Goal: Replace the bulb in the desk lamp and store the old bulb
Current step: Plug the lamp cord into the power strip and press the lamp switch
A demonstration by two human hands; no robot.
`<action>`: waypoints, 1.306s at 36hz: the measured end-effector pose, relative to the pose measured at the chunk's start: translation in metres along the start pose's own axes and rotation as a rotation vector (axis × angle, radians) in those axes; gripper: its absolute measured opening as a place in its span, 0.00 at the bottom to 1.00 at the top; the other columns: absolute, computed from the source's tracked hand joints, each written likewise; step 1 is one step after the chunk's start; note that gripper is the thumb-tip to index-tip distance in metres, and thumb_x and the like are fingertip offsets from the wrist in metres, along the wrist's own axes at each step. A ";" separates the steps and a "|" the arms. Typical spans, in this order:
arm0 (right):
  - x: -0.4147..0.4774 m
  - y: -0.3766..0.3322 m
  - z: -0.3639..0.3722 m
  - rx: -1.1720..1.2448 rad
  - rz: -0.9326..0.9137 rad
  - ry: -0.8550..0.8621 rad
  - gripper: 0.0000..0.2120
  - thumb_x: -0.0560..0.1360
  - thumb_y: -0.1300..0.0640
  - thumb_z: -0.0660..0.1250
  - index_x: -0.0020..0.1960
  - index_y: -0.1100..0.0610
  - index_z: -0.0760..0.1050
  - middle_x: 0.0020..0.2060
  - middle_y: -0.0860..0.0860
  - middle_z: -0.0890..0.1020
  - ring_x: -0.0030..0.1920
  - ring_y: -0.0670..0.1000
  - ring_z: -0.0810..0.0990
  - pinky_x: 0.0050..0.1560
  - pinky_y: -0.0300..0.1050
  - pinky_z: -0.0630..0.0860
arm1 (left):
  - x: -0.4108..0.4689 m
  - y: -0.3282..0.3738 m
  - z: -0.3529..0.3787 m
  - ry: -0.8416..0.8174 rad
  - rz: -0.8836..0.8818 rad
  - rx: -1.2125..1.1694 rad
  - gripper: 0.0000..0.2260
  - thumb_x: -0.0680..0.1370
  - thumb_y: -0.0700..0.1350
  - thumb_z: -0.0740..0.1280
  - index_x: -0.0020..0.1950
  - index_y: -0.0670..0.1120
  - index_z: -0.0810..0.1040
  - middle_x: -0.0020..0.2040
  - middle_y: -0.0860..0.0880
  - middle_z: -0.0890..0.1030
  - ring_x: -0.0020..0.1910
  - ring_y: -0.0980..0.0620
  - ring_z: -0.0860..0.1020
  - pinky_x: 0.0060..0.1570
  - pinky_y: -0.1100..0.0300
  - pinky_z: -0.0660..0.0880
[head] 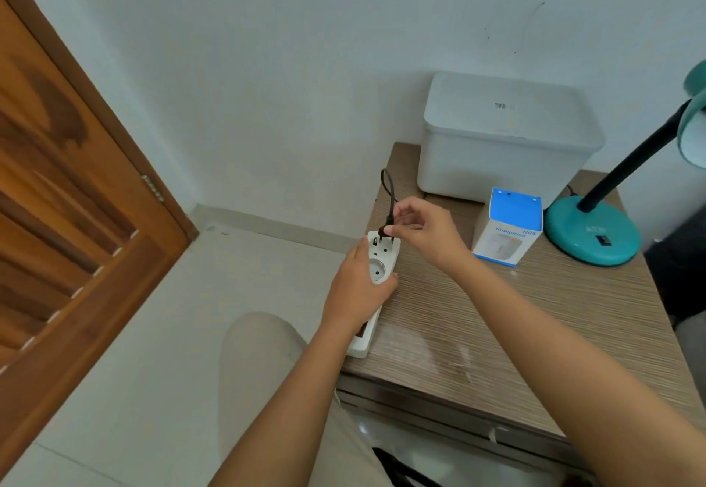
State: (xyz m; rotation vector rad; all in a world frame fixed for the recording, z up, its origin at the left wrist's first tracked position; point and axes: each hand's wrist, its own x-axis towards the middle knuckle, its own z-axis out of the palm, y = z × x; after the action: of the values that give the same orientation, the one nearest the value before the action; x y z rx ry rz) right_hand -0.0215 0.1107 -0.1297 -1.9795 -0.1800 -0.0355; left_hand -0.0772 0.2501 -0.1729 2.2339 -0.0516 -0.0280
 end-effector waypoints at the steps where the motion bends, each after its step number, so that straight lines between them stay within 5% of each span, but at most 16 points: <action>1: 0.000 0.001 0.001 -0.006 -0.004 -0.019 0.09 0.66 0.61 0.75 0.41 0.54 0.75 0.35 0.45 0.78 0.38 0.41 0.77 0.41 0.25 0.72 | 0.000 -0.001 0.000 0.002 -0.001 -0.008 0.31 0.73 0.51 0.68 0.74 0.50 0.59 0.58 0.53 0.71 0.56 0.55 0.71 0.50 0.61 0.68; 8: 0.003 0.009 0.006 -0.090 -0.012 -0.110 0.09 0.66 0.64 0.74 0.42 0.56 0.76 0.38 0.52 0.81 0.41 0.47 0.79 0.43 0.26 0.73 | 0.002 -0.003 0.001 0.015 0.008 -0.060 0.25 0.71 0.50 0.69 0.66 0.51 0.68 0.52 0.52 0.76 0.51 0.53 0.75 0.47 0.60 0.73; 19: 0.008 0.011 0.004 -0.166 -0.057 -0.246 0.07 0.69 0.65 0.71 0.47 0.61 0.78 0.42 0.51 0.81 0.48 0.46 0.79 0.52 0.35 0.76 | 0.002 -0.002 0.000 0.023 0.019 -0.082 0.29 0.72 0.48 0.71 0.70 0.49 0.65 0.52 0.55 0.73 0.52 0.55 0.73 0.48 0.63 0.68; 26: 0.014 0.005 -0.001 -0.196 -0.012 -0.402 0.08 0.67 0.68 0.72 0.42 0.58 0.77 0.46 0.57 0.83 0.51 0.52 0.82 0.54 0.41 0.78 | 0.001 -0.002 0.000 0.027 0.022 -0.091 0.27 0.72 0.47 0.71 0.69 0.49 0.66 0.52 0.55 0.72 0.53 0.56 0.72 0.49 0.63 0.68; 32: 0.011 0.002 0.001 -0.184 -0.010 -0.344 0.07 0.67 0.64 0.73 0.39 0.54 0.78 0.40 0.52 0.82 0.46 0.49 0.81 0.52 0.39 0.79 | 0.002 -0.003 0.000 0.025 0.020 -0.098 0.27 0.71 0.48 0.71 0.68 0.50 0.67 0.52 0.55 0.74 0.52 0.56 0.73 0.48 0.62 0.70; 36: 0.005 0.003 0.006 -0.130 -0.031 -0.208 0.04 0.68 0.59 0.74 0.39 0.52 0.79 0.35 0.45 0.80 0.38 0.39 0.78 0.44 0.29 0.75 | 0.004 -0.005 0.000 0.025 0.017 -0.099 0.27 0.70 0.50 0.71 0.67 0.53 0.67 0.51 0.53 0.77 0.51 0.54 0.76 0.48 0.60 0.74; 47: -0.004 0.005 0.018 -0.228 -0.007 -0.067 0.03 0.68 0.62 0.73 0.40 0.61 0.82 0.38 0.54 0.84 0.40 0.45 0.79 0.45 0.32 0.75 | 0.002 -0.002 0.000 0.034 0.022 -0.058 0.25 0.71 0.48 0.70 0.66 0.50 0.68 0.51 0.51 0.75 0.50 0.53 0.75 0.45 0.61 0.72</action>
State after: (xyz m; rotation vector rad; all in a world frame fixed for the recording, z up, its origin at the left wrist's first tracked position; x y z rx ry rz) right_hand -0.0254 0.1248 -0.1418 -2.2090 -0.2353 0.0064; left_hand -0.0747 0.2507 -0.1745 2.1746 -0.0562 0.0198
